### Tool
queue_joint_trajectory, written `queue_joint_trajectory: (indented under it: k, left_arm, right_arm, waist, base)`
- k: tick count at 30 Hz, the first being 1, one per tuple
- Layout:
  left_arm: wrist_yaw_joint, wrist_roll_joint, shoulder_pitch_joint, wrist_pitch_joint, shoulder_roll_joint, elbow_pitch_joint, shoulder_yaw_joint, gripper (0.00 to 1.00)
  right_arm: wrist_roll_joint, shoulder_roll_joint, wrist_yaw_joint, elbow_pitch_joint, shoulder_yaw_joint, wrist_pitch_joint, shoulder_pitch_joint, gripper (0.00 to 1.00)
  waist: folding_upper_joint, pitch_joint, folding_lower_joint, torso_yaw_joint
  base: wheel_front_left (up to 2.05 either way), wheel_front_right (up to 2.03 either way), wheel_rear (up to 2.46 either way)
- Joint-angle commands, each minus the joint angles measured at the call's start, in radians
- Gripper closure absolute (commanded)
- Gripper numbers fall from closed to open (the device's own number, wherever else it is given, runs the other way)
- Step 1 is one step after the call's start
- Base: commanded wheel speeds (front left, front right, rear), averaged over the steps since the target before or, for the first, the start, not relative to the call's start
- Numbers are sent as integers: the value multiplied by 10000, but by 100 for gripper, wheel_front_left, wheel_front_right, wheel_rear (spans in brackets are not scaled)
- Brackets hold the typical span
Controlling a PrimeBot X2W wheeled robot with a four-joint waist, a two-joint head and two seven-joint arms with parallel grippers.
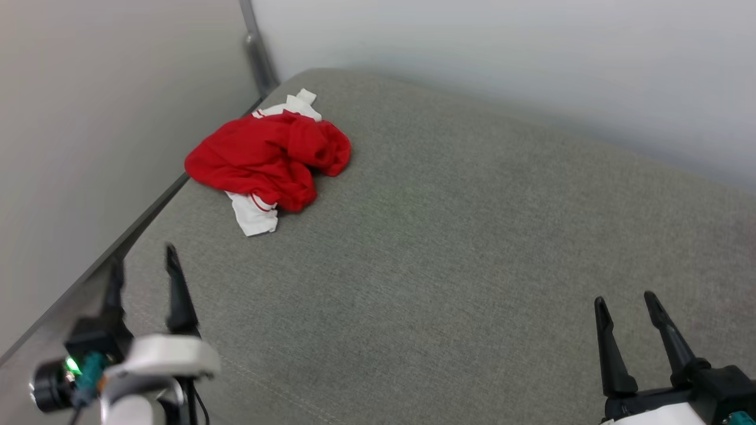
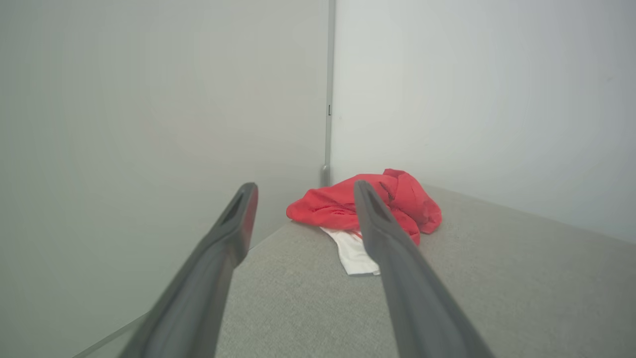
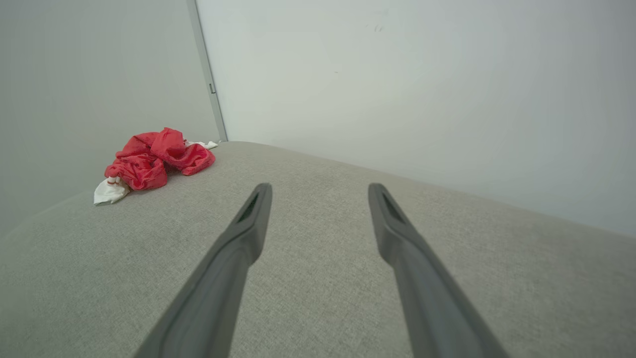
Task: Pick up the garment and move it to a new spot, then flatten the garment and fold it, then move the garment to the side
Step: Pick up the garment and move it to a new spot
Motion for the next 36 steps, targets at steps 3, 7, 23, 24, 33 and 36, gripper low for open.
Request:
queue_joint_trajectory:
  k: [3, 7, 23, 24, 33, 36]
  left_arm:
    - [-385, -63, -1140, -28, 246, 166, 475, 0]
    - [-794, -30, -2647, -28, 624, 453, 937, 0]
    - [-1830, -249, -8478, 20, 3172, 3024, 1933, 0]
    - [-1861, -322, -8802, 154, 3383, 3412, 1820, 0]
    - [-1984, -2380, -10430, 2901, 4933, 6050, -285, 0]
    - [-1987, -3933, -10437, 4550, 5199, 6595, -1085, 0]
  right_arm:
    - [-295, 11, -7, -157, -88, -18, -323, 0]
    - [-646, 11, -7, -343, -268, -18, -686, 0]
    - [-2046, 8, -7, -2098, -1086, -18, -2847, 0]
    - [-2097, 10, -7, -2211, -1083, -18, -2906, 0]
    - [-2239, 8, -7, -2880, -1033, -17, -3194, 0]
    - [-2369, 8, -7, -3016, -931, -17, -3288, 0]
  waist:
    - [0, 621, 1, -306]
    - [0, 1426, 1, -541]
    - [0, 5082, 1, -1693]
    - [0, 5201, 1, -1731]
    - [0, 5805, 1, -2042]
    - [0, 5993, 1, -2139]
  base:
    - [0, 0, 0]
    - [0, 0, 0]
    - [0, 0, 0]
    - [0, 0, 0]
    - [0, 0, 0]
    - [0, 0, 0]
